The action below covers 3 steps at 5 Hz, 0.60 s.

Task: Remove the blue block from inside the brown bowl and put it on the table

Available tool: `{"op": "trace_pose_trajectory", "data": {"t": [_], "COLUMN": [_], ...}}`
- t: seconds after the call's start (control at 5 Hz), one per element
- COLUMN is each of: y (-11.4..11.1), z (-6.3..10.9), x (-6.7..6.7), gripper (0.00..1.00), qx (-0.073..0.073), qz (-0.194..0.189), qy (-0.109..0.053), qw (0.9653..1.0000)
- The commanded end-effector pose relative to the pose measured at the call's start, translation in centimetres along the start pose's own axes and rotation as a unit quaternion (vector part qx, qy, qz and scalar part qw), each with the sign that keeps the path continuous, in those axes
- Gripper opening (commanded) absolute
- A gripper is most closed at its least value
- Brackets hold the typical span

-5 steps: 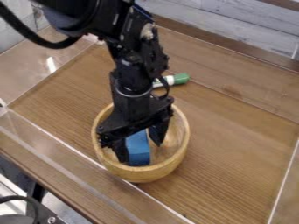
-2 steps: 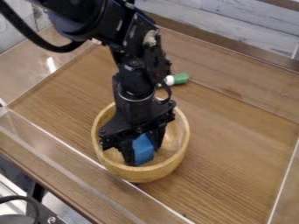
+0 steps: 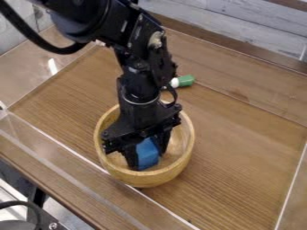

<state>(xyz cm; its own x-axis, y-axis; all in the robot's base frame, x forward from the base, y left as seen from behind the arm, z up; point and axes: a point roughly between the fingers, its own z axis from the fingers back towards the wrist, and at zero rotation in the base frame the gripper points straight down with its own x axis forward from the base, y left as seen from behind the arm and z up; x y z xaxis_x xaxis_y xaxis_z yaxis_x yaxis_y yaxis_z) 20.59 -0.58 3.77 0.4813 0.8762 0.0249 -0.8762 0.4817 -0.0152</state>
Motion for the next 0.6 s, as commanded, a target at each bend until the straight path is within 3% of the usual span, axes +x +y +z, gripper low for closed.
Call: {"op": "trace_pose_trajectory", "data": {"t": [0.0,0.4], "y": [-1.04,-1.13], "z": [1.12,1.46], "x": [0.19,0.06], "gripper": [0.0,0.0], "qx": [-0.021,-0.021], "qz": [-0.014,-0.029], "qy": [-0.012,-0.012], "qw": [0.9996,0.9993]}}
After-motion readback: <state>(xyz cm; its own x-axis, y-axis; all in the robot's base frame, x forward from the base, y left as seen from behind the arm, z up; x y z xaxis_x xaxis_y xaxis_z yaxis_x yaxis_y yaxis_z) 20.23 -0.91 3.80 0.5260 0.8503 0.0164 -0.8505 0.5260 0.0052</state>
